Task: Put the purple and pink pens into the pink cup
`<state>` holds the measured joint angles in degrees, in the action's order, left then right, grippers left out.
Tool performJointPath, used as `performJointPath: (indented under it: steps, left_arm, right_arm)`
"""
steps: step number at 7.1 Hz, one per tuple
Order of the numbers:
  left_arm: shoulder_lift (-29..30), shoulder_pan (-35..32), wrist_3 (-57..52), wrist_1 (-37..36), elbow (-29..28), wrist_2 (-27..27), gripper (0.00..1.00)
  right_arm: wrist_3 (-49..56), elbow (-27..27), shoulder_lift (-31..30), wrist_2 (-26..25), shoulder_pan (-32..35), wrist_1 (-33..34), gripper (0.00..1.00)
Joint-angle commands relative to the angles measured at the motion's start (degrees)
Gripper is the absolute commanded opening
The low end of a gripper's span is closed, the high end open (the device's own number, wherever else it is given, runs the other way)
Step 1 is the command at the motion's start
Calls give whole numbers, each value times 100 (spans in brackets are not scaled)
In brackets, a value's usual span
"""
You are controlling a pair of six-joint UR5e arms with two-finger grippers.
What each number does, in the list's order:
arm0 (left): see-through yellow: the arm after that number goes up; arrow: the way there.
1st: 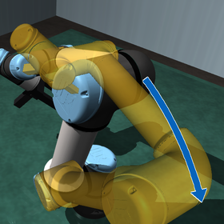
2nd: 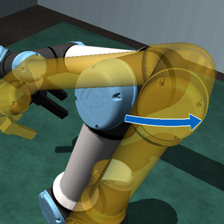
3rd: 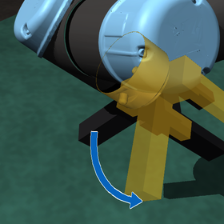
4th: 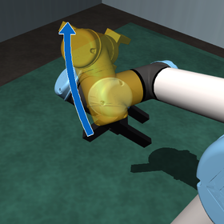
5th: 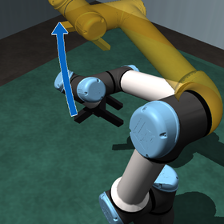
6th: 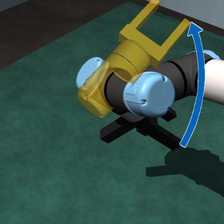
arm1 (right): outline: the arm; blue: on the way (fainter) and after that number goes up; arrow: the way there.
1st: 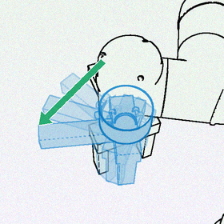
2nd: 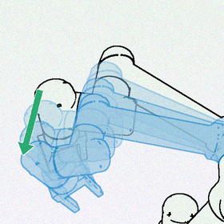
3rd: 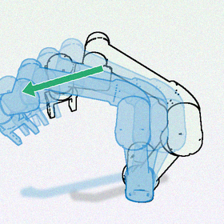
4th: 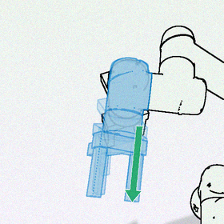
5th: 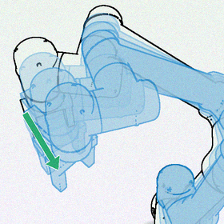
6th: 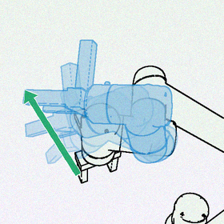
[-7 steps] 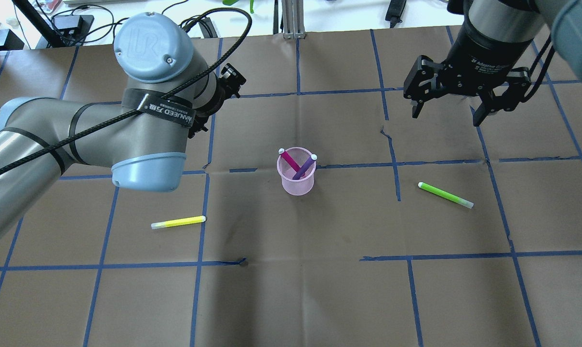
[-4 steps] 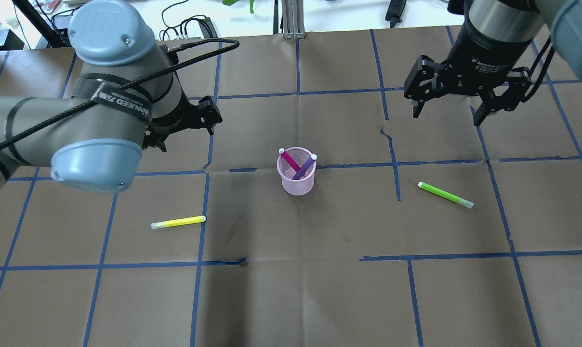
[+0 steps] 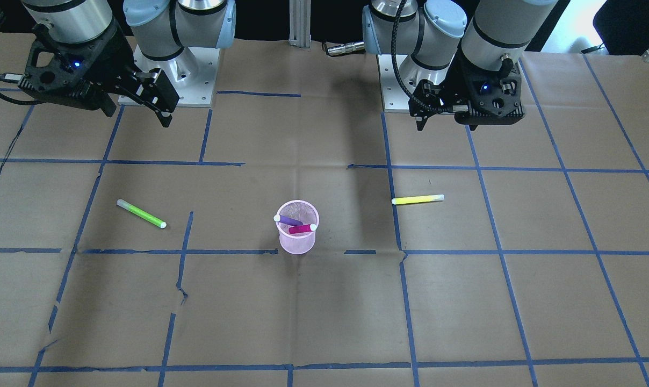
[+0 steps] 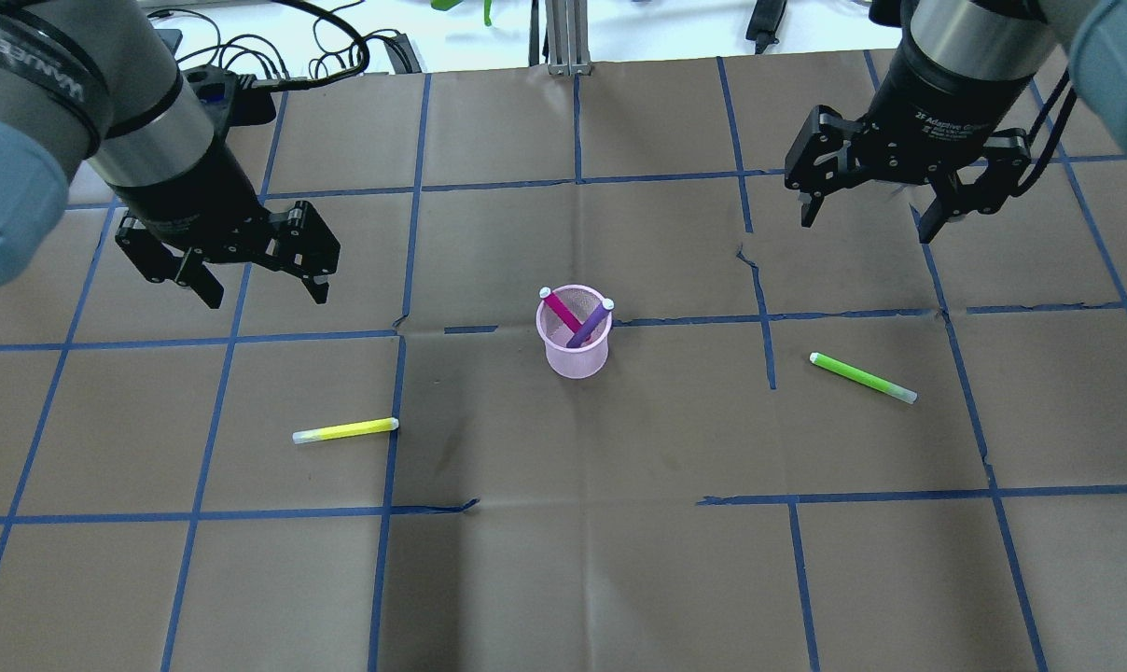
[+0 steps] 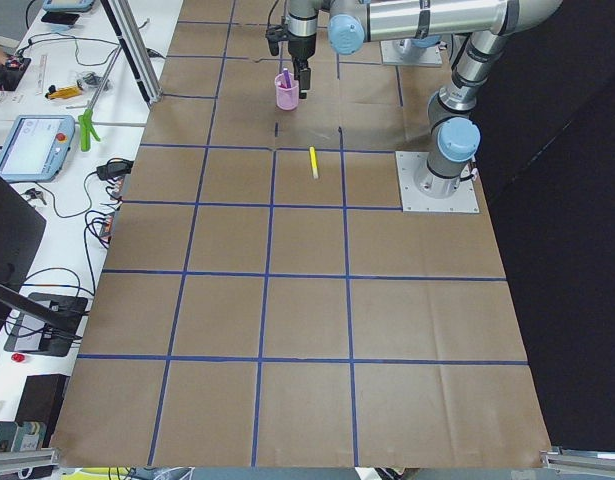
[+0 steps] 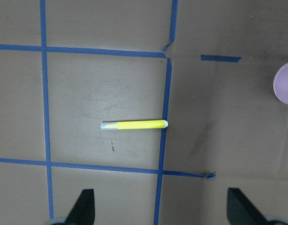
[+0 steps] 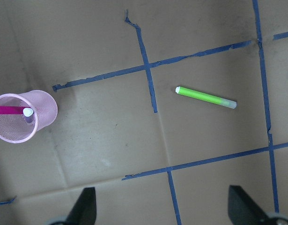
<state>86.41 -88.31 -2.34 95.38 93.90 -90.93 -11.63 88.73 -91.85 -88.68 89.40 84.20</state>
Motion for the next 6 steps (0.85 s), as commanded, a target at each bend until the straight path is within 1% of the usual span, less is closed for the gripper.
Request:
performJointPath:
  steps: [1,3,6]
  left_arm:
    - [7,-10,-320,70,-231,93,98]
    - [25,-37,-320,69,-276,32,98]
    - [87,-37,-302,-106,-276,40,98]
  right_arm:
    - [3,-14,0,-17,-11,0,100]
    - [3,-58,-17,-227,-11,26,100]
    - [-6,-58,-26,-185,-11,26,100]
